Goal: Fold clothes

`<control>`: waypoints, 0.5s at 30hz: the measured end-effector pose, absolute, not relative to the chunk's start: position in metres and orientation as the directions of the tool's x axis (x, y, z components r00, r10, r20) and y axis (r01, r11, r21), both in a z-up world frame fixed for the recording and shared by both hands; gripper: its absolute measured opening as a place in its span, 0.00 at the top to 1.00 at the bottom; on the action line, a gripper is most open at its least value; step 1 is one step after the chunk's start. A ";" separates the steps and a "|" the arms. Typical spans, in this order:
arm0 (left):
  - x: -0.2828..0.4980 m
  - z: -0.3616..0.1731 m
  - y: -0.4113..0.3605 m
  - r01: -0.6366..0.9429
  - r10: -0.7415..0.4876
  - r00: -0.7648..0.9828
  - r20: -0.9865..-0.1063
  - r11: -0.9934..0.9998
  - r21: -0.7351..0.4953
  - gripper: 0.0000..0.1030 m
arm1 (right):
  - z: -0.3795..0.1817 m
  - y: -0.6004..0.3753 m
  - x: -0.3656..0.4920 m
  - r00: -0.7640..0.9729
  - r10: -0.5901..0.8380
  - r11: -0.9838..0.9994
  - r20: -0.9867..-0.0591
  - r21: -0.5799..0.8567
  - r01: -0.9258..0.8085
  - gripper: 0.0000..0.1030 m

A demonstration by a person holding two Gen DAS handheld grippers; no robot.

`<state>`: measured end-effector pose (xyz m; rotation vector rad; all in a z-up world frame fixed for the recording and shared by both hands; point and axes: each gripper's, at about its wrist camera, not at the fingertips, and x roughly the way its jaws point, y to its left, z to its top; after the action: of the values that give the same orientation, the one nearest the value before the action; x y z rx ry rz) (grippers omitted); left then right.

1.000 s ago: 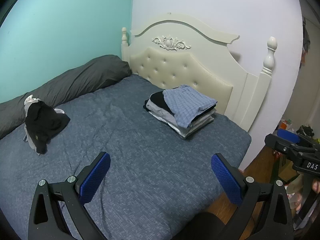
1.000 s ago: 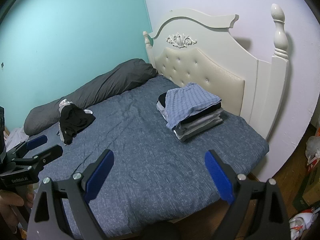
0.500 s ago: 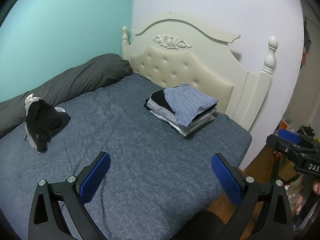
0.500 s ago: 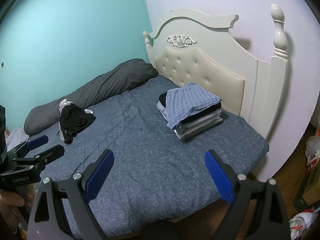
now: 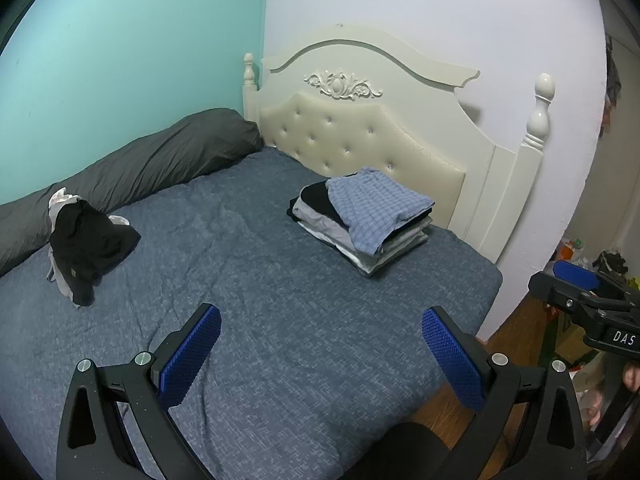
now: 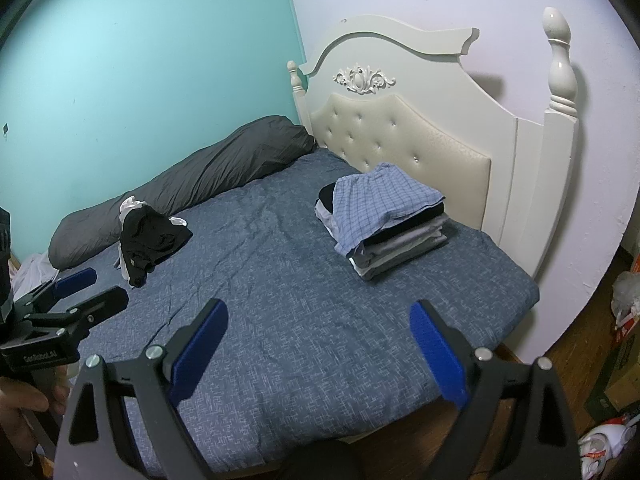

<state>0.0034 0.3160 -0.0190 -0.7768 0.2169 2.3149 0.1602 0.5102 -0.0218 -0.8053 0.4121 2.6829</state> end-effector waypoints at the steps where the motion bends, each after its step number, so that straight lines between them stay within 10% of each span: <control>1: 0.004 -0.019 0.316 -0.650 0.551 -0.595 -0.585 -0.758 -0.053 0.00 | -0.021 0.510 0.160 -0.795 0.209 -0.911 -0.570 0.182 -0.370 0.10; 15: 0.001 -0.020 0.316 -0.640 0.543 -0.597 -0.590 -0.766 -0.058 0.00 | -0.021 0.510 0.161 -0.795 0.207 -0.911 -0.570 0.184 -0.369 0.10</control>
<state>0.0009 0.3159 -0.0201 -0.7879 0.2090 2.3256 0.1606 0.5096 -0.0212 -0.8049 0.4138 2.6844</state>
